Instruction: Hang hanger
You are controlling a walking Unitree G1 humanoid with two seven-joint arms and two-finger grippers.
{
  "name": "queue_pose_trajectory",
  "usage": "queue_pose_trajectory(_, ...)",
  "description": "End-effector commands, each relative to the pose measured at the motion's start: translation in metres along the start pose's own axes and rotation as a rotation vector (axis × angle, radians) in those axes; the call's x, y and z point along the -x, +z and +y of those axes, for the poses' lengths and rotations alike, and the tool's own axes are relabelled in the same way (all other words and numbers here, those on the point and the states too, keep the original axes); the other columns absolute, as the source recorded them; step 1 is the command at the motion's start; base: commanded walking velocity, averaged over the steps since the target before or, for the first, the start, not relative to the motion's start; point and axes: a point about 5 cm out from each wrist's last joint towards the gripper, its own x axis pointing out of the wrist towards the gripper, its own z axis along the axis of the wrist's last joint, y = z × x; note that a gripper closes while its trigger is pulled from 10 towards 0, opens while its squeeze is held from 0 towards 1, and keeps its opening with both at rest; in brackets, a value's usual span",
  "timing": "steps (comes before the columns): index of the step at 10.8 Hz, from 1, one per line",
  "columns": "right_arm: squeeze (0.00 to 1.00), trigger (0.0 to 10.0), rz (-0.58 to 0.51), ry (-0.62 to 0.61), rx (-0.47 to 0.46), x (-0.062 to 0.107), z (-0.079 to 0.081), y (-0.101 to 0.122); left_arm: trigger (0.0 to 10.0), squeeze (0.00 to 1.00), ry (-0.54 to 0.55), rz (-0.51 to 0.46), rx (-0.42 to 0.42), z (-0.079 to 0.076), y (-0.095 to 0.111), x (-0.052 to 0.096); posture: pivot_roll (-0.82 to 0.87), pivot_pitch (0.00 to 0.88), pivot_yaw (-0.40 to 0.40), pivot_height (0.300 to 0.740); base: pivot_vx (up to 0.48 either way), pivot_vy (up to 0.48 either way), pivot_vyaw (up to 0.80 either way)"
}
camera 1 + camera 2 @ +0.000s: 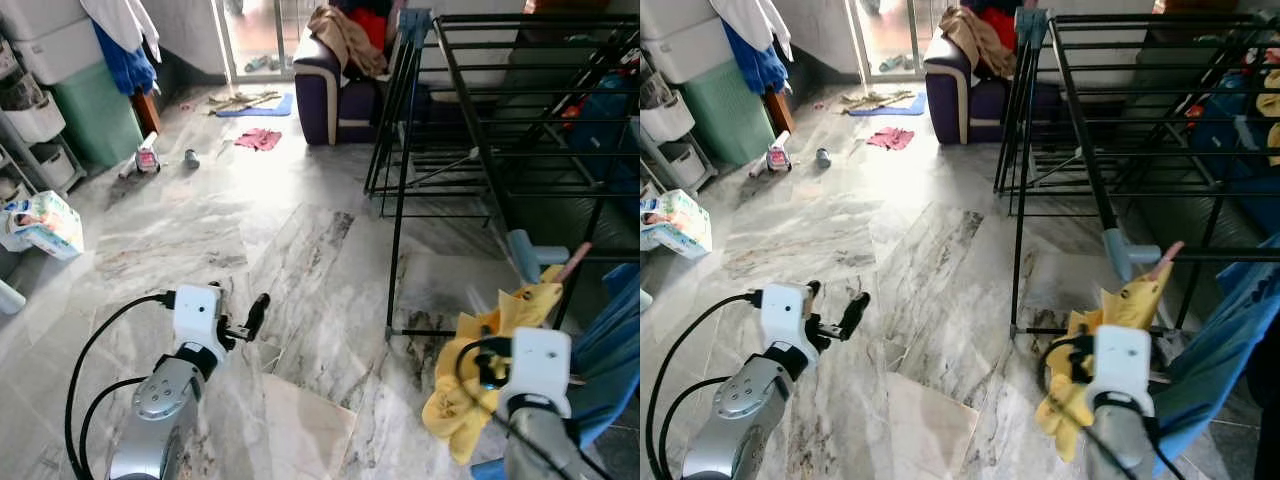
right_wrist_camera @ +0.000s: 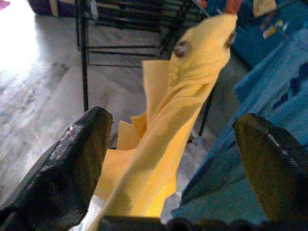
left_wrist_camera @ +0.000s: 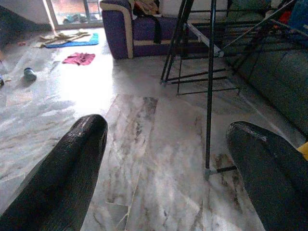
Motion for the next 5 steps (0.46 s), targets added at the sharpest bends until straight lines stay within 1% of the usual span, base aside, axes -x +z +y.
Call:
queue_pose_trajectory(1, 0.00, 10.0, 0.041, -0.009, 0.003, -0.002, -0.001, -0.004, 10.0, 0.00, -0.024, 0.014, 0.002, 0.000, 0.000, -0.002, -0.09, 0.045, 0.047, 0.740, 0.000, 0.000, 0.00)
queue_pose_trajectory(2, 0.00, 10.0, 0.089, -0.009, 0.022, -0.005, -0.004, -0.010, 10.0, 0.00, -0.042, 0.023, 0.015, -0.002, -0.001, -0.003, -0.09, 0.046, 0.045, 0.740, 0.000, 0.000, 0.00)
queue_pose_trajectory(3, 0.00, 10.0, 0.146, -0.027, -0.002, -0.006, -0.010, -0.018, 10.0, 0.00, -0.050, 0.025, 0.021, -0.002, 0.000, -0.005, -0.09, 0.046, 0.045, 0.740, 0.000, 0.000, 0.00)
queue_pose_trajectory(4, 0.00, 10.0, 0.156, -0.065, -0.015, -0.006, -0.019, -0.020, 10.0, 0.00, -0.048, 0.023, 0.023, -0.002, 0.001, -0.006, -0.10, 0.051, 0.048, 0.740, 0.000, 0.000, 0.00)
queue_pose_trajectory(5, 0.00, 10.0, 0.135, -0.078, 0.013, -0.005, -0.023, -0.017, 10.0, 0.00, -0.049, 0.027, 0.026, -0.002, 0.000, -0.005, -0.10, 0.051, 0.050, 0.740, 0.000, 0.000, 0.00)
